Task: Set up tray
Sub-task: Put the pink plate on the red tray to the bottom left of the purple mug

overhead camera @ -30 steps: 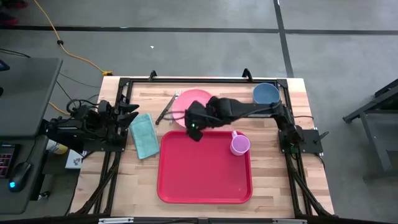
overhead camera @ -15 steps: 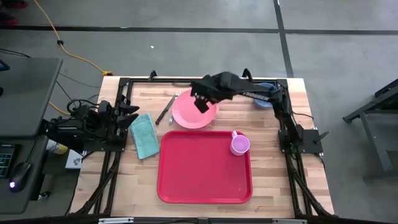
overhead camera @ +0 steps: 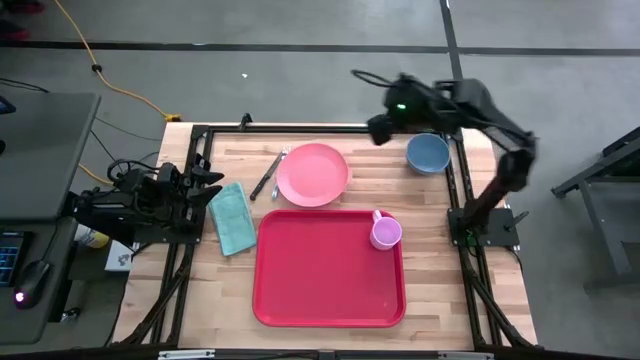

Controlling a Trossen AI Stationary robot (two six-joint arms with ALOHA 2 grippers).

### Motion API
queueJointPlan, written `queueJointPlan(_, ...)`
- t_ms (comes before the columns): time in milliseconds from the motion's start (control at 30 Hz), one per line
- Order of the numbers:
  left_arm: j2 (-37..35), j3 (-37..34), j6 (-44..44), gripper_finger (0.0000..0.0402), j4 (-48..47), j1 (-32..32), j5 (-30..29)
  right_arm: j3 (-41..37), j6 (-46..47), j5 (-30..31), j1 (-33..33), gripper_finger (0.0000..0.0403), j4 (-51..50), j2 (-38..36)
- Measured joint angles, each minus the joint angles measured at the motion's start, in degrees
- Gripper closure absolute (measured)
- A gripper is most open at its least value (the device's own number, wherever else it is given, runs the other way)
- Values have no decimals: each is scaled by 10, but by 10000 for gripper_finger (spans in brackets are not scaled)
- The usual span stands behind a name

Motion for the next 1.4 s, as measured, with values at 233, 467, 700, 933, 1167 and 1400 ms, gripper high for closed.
queueJointPlan(233,0,0,-4,222,0,0,-2,-352,127,-27,24,403,135,-192)
queueJointPlan(467,0,0,-25,222,0,0,-14,-707,202,-85,39,403,547,-297)
queueJointPlan(700,0,0,-64,222,2,0,-28,-915,298,-107,36,402,892,-294)
queueJointPlan(933,0,0,-79,222,3,0,-34,-993,306,-152,2,402,1039,-295)
queueJointPlan(1167,0,0,-83,222,3,0,-41,-993,264,-196,-54,375,1012,-295)
queueJointPlan(1400,0,0,-90,222,3,0,-49,-993,187,-271,-116,293,984,-295)
